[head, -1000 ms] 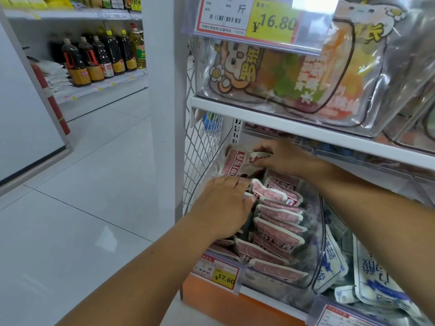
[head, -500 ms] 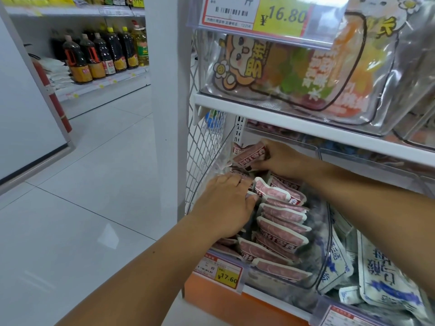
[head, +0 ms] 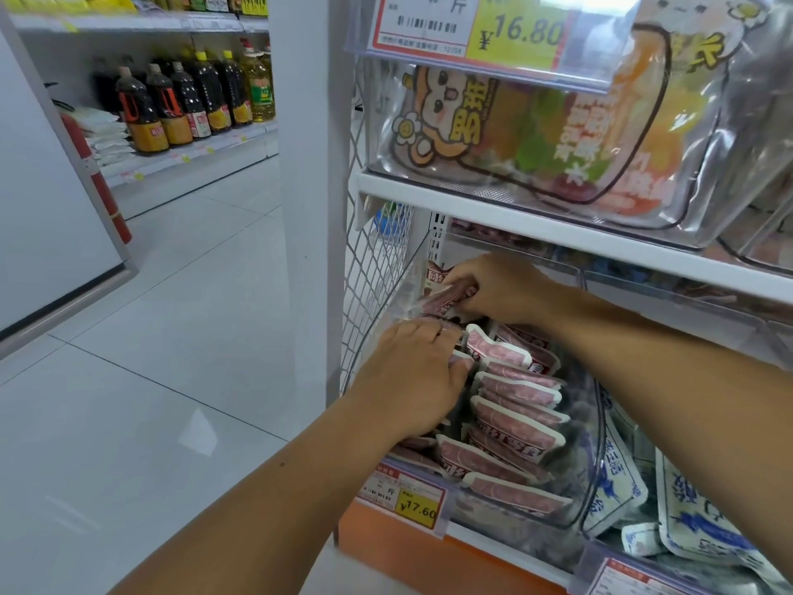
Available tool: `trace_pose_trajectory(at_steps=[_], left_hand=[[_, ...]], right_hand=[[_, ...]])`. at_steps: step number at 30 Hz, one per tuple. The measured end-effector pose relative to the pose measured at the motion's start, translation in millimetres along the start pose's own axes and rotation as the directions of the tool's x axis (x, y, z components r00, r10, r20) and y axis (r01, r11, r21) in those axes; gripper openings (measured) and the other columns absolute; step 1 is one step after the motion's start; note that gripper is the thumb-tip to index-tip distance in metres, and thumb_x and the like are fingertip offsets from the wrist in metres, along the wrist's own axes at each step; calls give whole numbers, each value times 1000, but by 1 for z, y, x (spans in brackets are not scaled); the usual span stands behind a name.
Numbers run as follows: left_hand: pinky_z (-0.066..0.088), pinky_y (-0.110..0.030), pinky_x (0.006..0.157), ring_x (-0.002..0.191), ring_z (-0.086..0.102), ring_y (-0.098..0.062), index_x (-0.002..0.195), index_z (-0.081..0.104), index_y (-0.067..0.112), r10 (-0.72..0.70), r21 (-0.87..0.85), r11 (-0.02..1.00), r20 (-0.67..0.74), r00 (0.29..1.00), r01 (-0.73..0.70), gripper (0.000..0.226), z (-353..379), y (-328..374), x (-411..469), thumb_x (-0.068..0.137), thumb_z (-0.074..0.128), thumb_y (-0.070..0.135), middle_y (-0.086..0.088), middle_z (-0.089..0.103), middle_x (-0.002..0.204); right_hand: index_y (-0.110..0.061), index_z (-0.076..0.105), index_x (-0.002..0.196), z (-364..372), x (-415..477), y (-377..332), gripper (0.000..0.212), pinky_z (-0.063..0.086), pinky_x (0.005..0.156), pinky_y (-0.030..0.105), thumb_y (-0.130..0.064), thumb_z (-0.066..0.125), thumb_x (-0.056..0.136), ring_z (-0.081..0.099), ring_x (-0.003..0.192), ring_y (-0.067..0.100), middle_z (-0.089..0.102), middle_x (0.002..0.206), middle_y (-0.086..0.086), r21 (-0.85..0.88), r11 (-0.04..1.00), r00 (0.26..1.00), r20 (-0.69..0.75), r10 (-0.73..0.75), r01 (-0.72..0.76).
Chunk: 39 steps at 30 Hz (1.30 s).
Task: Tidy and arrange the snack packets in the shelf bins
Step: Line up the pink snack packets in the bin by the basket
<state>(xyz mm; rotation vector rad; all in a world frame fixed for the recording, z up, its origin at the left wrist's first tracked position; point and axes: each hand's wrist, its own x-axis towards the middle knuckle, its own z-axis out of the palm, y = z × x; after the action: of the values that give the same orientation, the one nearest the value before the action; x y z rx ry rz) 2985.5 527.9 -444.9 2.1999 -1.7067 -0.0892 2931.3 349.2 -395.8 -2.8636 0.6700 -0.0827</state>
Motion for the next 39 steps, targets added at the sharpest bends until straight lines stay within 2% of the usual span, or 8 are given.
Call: trace_pose_trajectory(at_steps=[3,5,8,14,22,29,33,39], left_hand=[[8,-32,116,141,21,-16,149,28,23,0,1,1000,11,1000,0,53,-1,0,0,101,28,45,1,32,153],[8,-32,117,142,20,-17,150,27,23,1,5,1000,19,1000,-1,54,-2,0,0,101,28,46,1,31,154],[11,-32,115,140,23,-16,149,29,23,7,5,1000,7,1000,-7,53,0,0,1,101,30,46,2,35,151],[11,-31,115,139,24,-17,147,33,24,17,-6,1000,-14,1000,-17,52,1,-1,-1,100,33,45,2,37,150],[16,-30,113,135,31,-17,145,37,22,19,10,1000,-32,999,-19,51,1,-2,-1,100,35,45,1,41,146],[18,-32,113,135,32,-19,146,35,22,6,14,1000,-32,999,-5,52,-2,0,-2,100,35,45,0,41,147],[18,-32,113,135,32,-19,146,35,21,1,4,1000,-30,1000,-1,52,-2,0,-3,100,35,45,-1,41,146],[21,-30,111,131,36,-18,142,42,19,1,26,1000,-57,998,1,50,-5,3,-5,99,36,44,-1,45,143]], right_hand=[[-29,59,89,-8,-13,5,23,36,57,12,-24,78,78,55,76,1,63,87,-10,245,969,988,-142,66,-30],[-32,45,80,-9,-15,8,34,32,52,5,-22,78,79,43,68,-7,49,79,-19,378,925,967,-217,133,-42],[-26,42,86,2,-9,4,40,30,52,9,-28,80,76,44,69,-1,51,84,-11,277,959,988,-117,97,-62],[-20,39,131,1,-5,5,71,40,75,27,-42,78,76,53,97,15,51,113,-7,94,992,991,112,69,-79],[-16,46,137,10,11,-13,53,40,87,29,-32,64,90,52,115,24,52,135,7,-95,995,979,199,33,-14],[-27,53,128,-13,1,2,61,38,86,26,-44,78,75,53,114,14,56,124,-5,226,964,975,202,96,-142],[-25,50,135,-10,-1,4,61,35,86,24,-27,77,80,51,109,14,55,129,-1,113,985,964,248,100,-131],[-18,54,131,5,3,6,50,34,84,26,-29,71,86,50,104,16,58,123,2,246,952,978,146,149,-182]])
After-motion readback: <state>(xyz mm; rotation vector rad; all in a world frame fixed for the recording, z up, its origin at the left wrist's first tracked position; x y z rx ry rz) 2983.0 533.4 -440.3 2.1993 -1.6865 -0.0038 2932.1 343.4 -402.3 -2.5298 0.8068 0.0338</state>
